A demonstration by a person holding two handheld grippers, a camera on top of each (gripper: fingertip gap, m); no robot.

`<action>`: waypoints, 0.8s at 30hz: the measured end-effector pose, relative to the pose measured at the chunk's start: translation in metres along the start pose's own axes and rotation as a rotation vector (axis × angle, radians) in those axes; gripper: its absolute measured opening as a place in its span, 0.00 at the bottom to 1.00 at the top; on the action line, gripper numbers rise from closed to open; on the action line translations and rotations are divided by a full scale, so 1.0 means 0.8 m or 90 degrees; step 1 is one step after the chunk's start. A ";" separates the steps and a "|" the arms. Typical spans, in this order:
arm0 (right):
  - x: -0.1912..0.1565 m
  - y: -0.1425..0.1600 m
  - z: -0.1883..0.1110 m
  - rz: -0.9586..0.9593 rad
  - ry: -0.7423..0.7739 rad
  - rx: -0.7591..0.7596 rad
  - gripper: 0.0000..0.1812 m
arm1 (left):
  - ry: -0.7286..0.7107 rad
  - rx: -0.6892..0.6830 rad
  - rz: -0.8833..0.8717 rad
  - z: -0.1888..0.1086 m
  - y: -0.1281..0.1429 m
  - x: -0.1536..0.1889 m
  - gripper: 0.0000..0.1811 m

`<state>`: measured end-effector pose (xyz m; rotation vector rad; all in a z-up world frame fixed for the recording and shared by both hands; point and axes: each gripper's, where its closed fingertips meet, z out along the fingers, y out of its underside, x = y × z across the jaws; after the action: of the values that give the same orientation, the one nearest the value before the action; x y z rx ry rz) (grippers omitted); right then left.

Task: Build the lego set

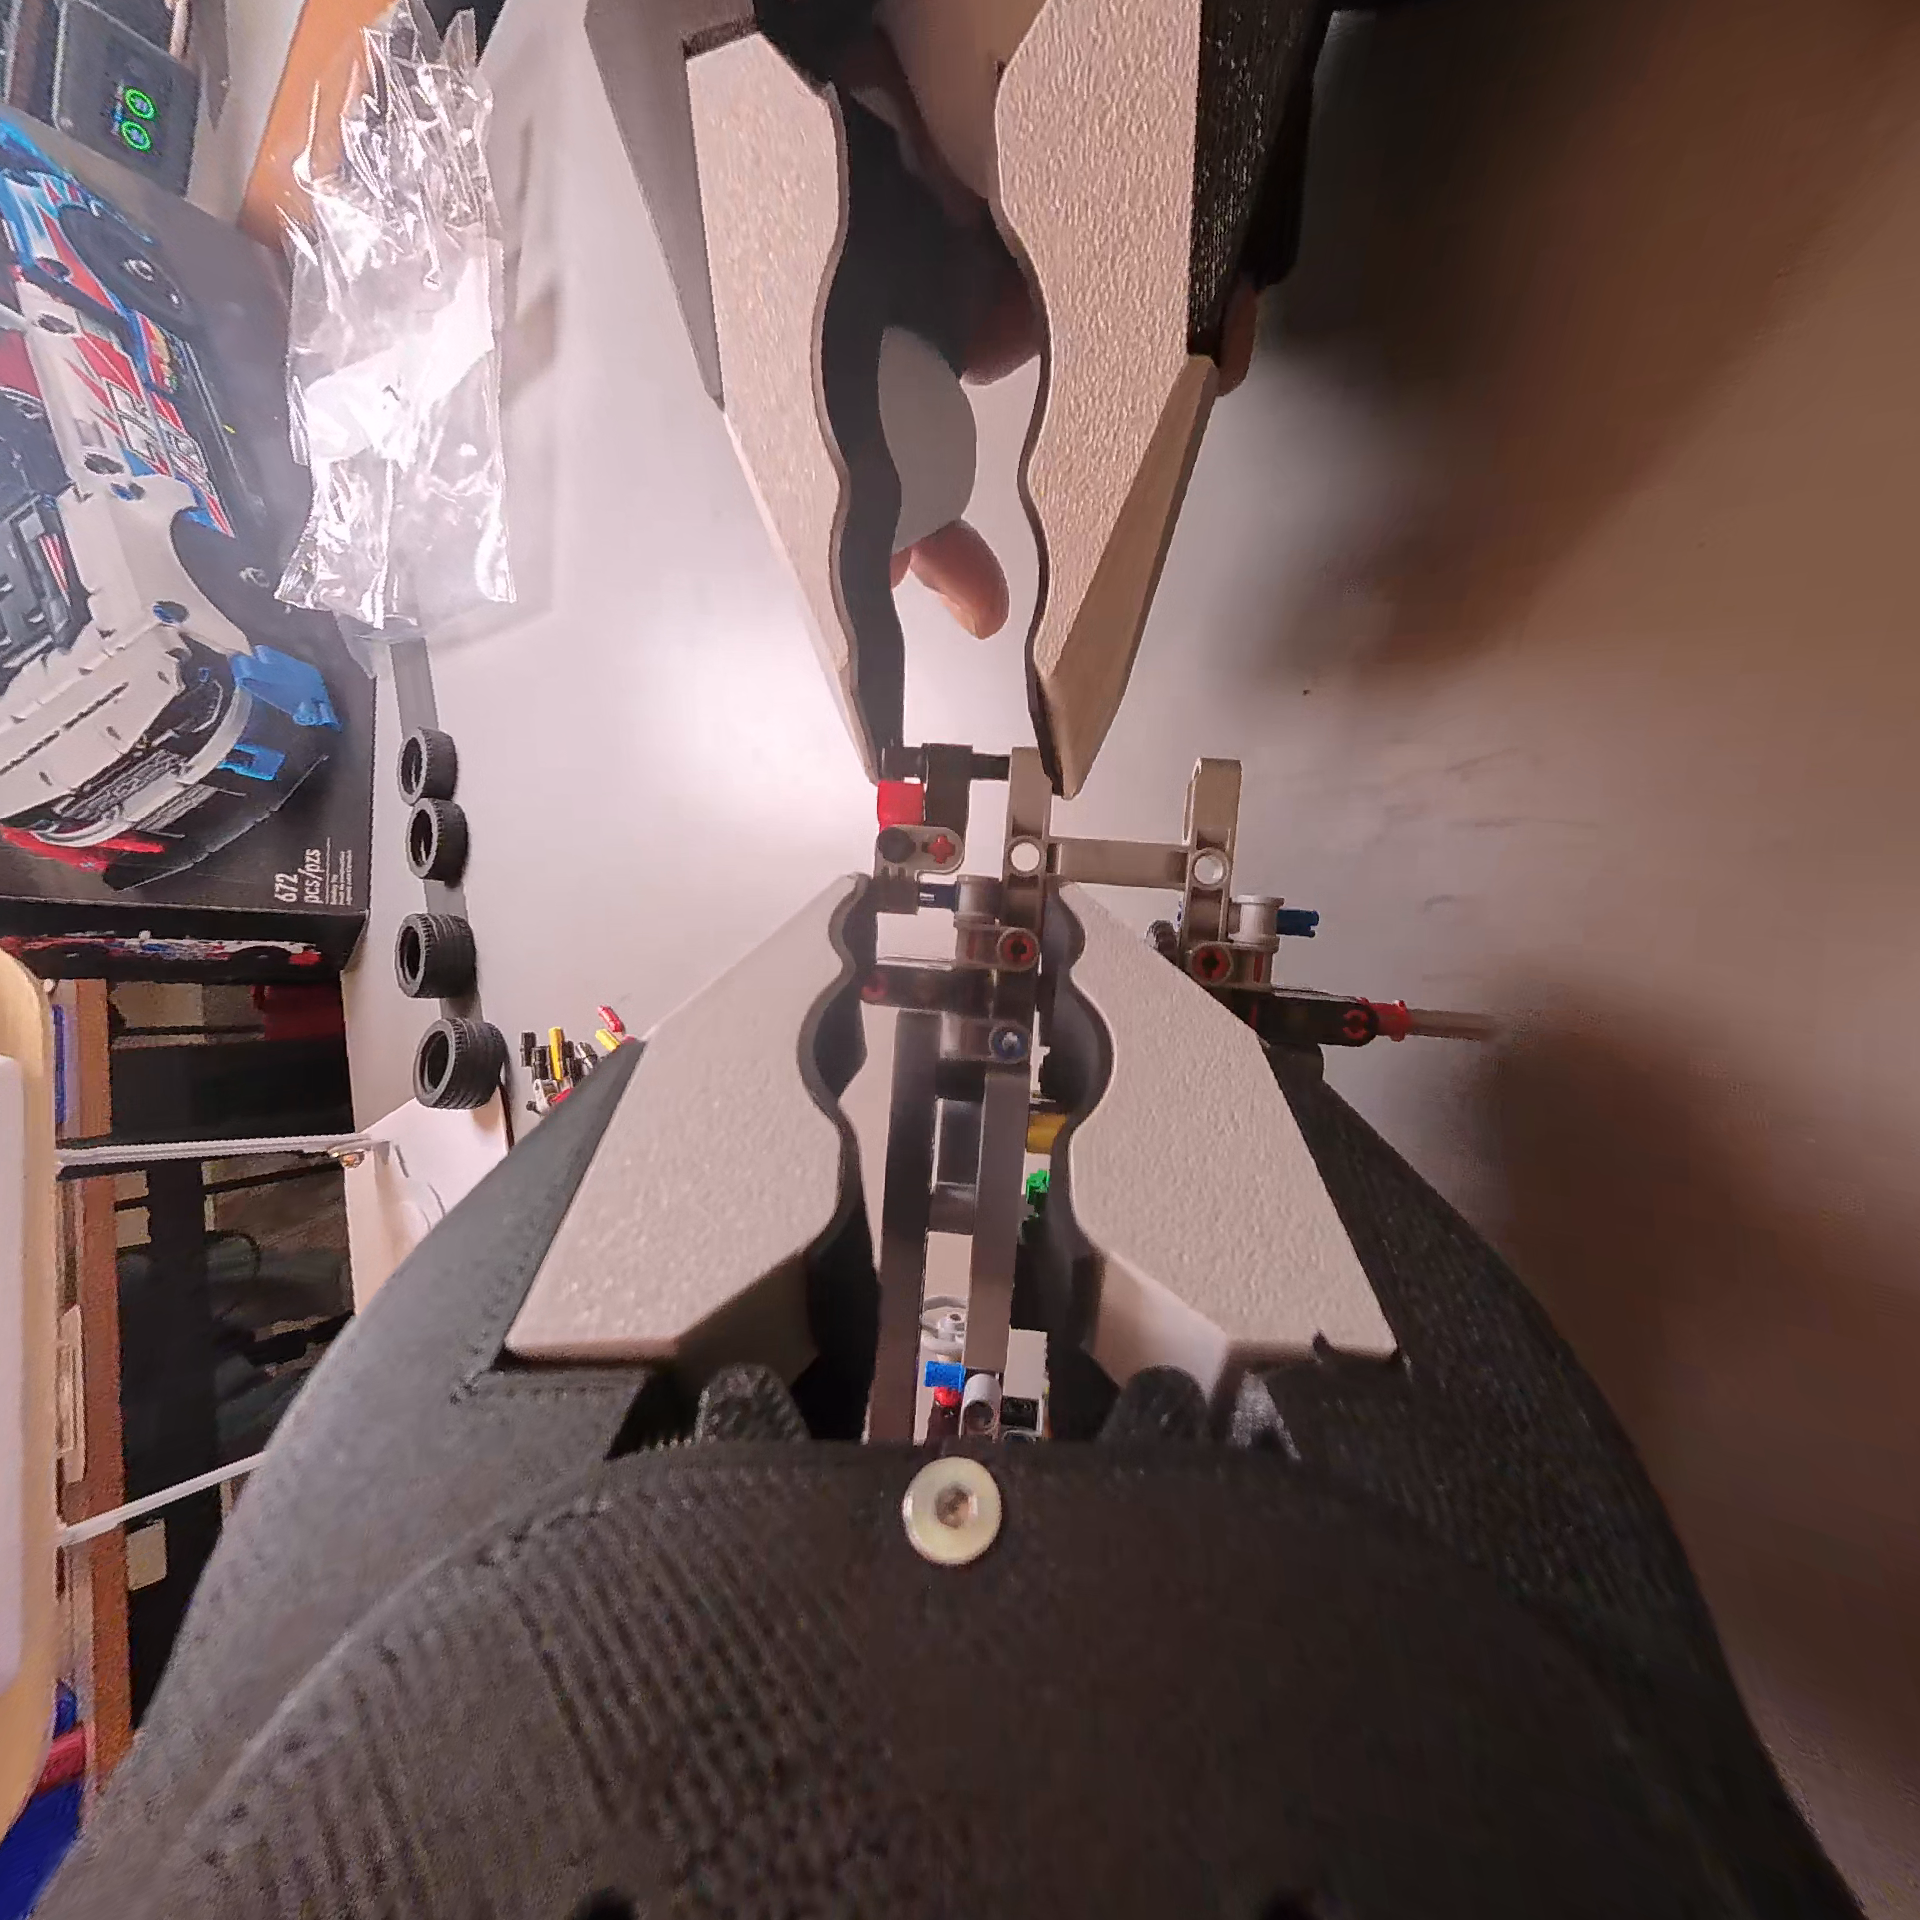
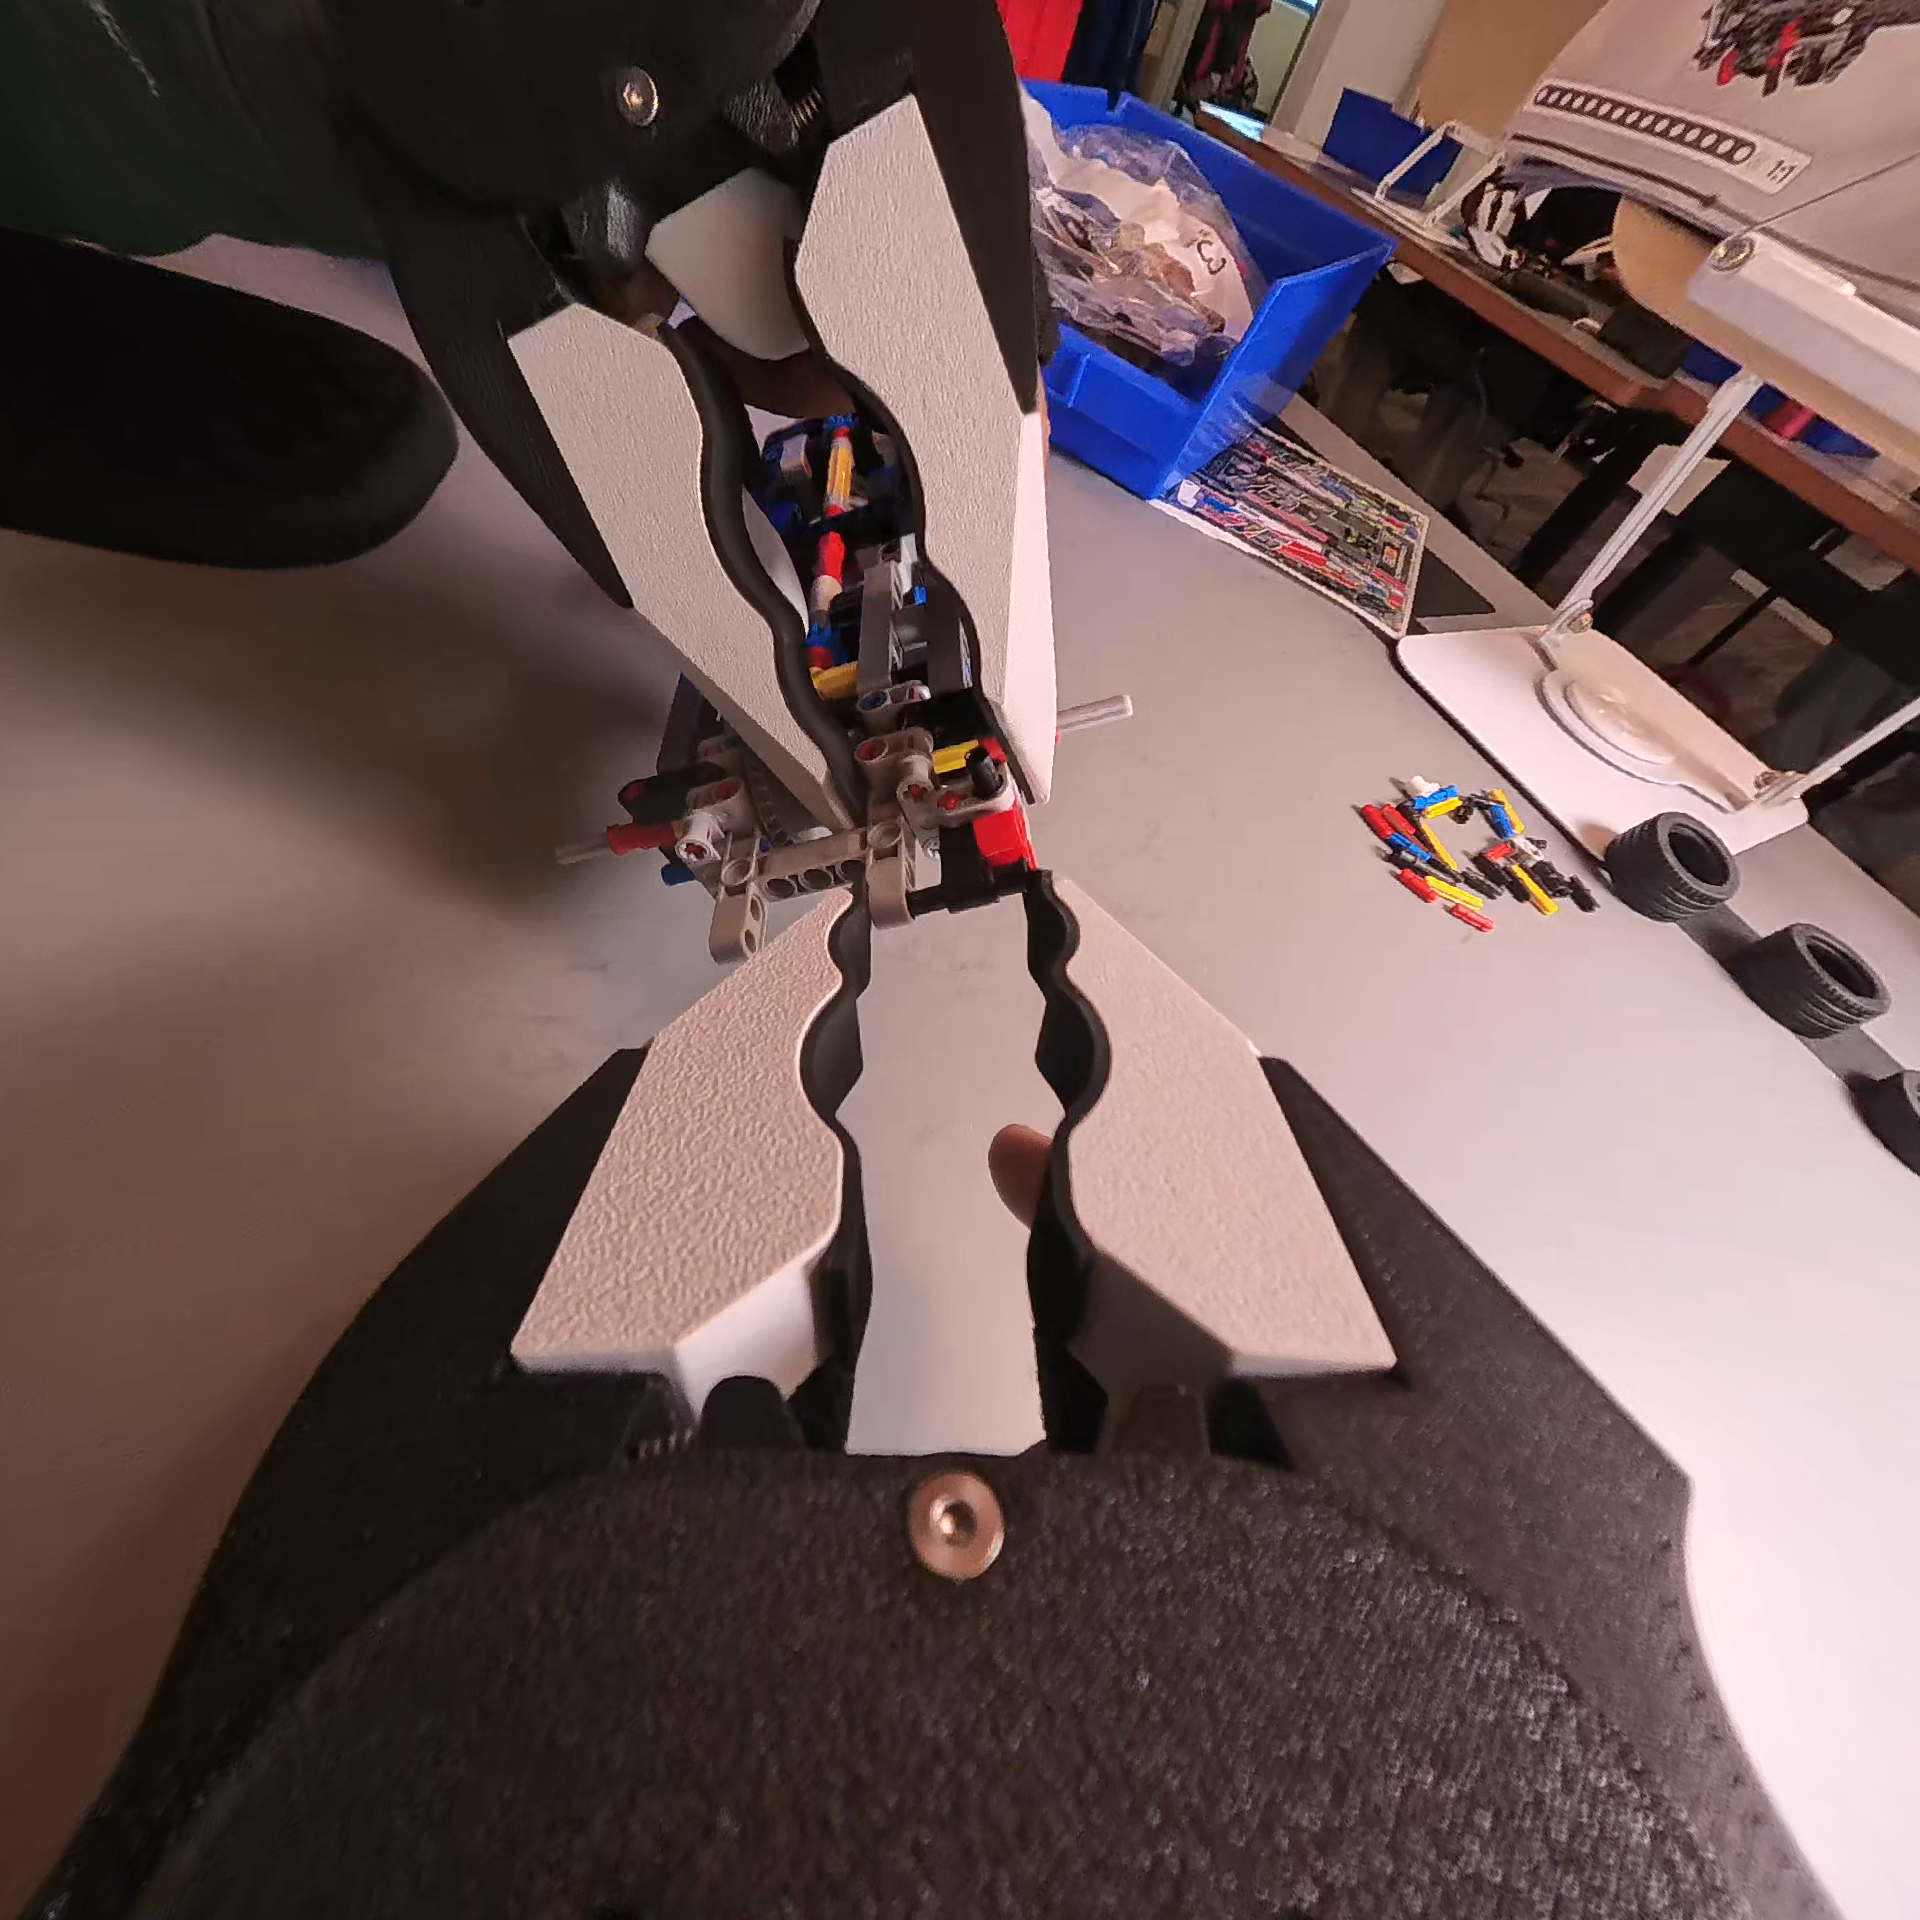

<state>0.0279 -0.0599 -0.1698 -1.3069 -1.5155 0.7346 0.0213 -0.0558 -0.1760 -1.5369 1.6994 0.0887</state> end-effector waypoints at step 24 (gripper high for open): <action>-0.012 0.011 0.007 0.047 -0.099 -0.017 0.14 | 0.138 -0.022 -0.100 0.003 0.007 0.016 0.16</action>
<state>0.0255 -0.0664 -0.1820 -1.3572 -1.6119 0.8830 0.0189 -0.0633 -0.1880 -1.7527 1.7435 -0.1352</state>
